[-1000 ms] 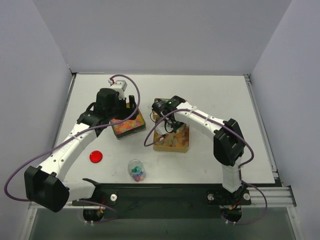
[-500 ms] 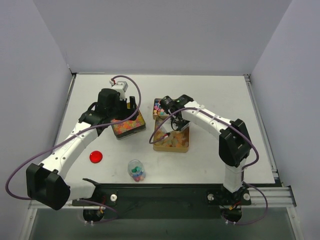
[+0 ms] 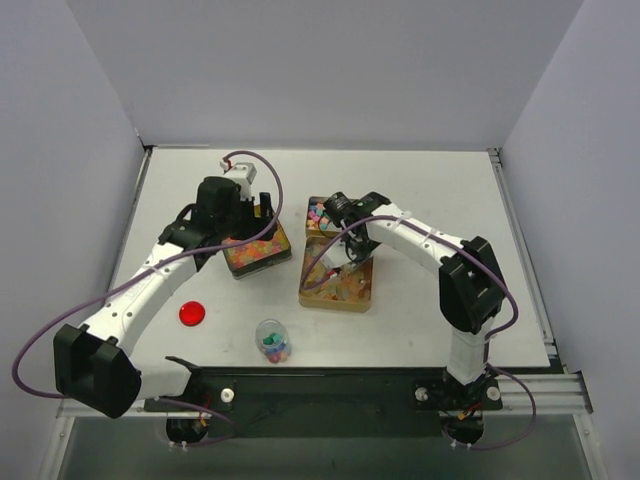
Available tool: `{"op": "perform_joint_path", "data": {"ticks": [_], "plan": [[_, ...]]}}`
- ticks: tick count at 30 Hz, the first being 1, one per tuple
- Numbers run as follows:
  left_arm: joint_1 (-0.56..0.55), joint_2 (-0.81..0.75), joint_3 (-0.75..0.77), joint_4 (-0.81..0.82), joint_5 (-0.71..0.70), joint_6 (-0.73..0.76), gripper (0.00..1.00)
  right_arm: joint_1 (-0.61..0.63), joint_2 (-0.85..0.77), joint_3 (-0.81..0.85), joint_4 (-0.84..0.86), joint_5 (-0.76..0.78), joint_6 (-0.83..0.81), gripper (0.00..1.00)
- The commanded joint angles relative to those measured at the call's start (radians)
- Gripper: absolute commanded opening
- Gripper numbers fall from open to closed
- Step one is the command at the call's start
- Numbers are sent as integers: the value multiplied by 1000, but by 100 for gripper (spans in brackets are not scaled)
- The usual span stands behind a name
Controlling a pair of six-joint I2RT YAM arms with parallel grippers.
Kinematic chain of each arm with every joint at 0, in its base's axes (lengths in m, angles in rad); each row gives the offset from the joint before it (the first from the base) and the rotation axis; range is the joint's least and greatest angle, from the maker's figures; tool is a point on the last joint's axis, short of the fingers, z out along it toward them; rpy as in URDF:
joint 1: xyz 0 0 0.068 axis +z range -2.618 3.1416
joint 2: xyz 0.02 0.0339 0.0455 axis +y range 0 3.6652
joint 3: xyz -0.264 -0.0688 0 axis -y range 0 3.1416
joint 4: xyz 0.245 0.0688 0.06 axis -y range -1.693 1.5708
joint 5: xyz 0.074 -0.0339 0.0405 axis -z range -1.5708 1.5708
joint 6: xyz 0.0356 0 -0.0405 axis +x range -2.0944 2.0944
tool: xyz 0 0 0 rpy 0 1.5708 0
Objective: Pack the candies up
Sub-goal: Scoop the fake candies from the storage box.
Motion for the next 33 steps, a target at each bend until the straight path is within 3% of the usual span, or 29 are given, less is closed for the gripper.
{"op": "perform_joint_path", "data": {"ticks": [1,9,13,15,16,17,20,28,33], "plan": [[4,1,3,53,-10,16,86,43,35,7,-61,-85,-9,0],[-13,-10,-85,44,0,-1,81,43,18,-2,-35,-169,-21,0],[-34,-15,-145,72,61,-19,59,42,1,2,-35,-203,-27,0],[-36,-2,-154,87,90,-33,55,45,-5,-7,-35,-209,-41,0],[-36,13,-161,93,101,-45,49,46,-8,-13,-35,-214,-45,0],[-36,22,-163,104,116,-48,32,49,-6,-18,-35,-218,-47,0],[-31,51,-181,113,148,-60,0,51,-6,-21,-33,-245,-61,0],[-5,45,-272,174,317,-51,0,36,12,-8,-32,-241,-59,0],[-7,146,-283,244,401,-83,0,42,30,18,-22,-249,-32,0]]}}
